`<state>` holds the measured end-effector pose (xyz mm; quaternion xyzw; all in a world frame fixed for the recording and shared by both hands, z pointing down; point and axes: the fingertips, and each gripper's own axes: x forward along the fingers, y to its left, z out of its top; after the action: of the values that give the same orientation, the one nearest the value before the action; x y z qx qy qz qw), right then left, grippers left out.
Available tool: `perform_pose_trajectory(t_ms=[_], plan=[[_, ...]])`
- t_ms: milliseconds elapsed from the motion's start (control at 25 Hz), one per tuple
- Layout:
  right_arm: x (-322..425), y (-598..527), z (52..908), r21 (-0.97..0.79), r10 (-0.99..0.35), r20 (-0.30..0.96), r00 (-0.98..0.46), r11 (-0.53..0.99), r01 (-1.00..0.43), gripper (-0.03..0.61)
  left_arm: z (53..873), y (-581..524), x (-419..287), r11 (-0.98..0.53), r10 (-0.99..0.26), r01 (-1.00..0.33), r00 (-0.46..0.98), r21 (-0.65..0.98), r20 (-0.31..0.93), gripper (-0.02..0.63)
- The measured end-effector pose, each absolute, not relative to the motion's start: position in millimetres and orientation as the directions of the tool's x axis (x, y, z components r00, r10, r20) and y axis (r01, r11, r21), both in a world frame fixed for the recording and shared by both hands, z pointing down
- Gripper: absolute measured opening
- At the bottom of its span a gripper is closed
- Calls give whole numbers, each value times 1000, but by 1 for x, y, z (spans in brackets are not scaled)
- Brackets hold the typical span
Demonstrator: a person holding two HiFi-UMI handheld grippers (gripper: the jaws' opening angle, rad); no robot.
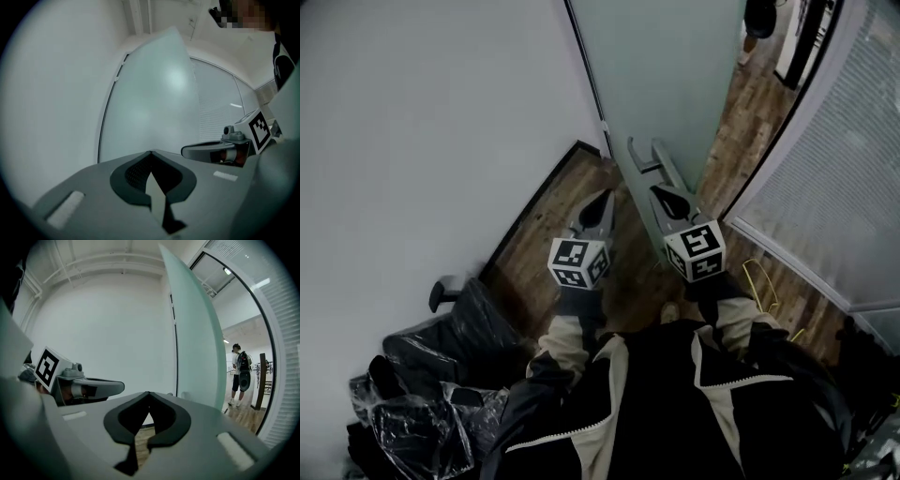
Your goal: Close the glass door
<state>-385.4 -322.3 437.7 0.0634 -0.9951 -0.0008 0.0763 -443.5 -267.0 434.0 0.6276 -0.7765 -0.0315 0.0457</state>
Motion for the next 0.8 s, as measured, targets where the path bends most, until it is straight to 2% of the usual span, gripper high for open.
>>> perform_pose_trajectory(t_ms=[160, 440, 800], plan=[[-395, -327, 440, 13, -185, 159, -970, 983, -186, 3, 442, -289, -454, 113, -993, -987, -108, 112, 50, 3], [-395, -341, 437, 34, -420, 160, -893, 907, -421, 3, 440, -312, -462, -133, -988, -986, 140, 99, 65, 3], [-397, -345, 454, 89, -584, 205, -786, 811, -579, 3, 447, -313, -464, -313, -945, -946, 319, 85, 72, 3]])
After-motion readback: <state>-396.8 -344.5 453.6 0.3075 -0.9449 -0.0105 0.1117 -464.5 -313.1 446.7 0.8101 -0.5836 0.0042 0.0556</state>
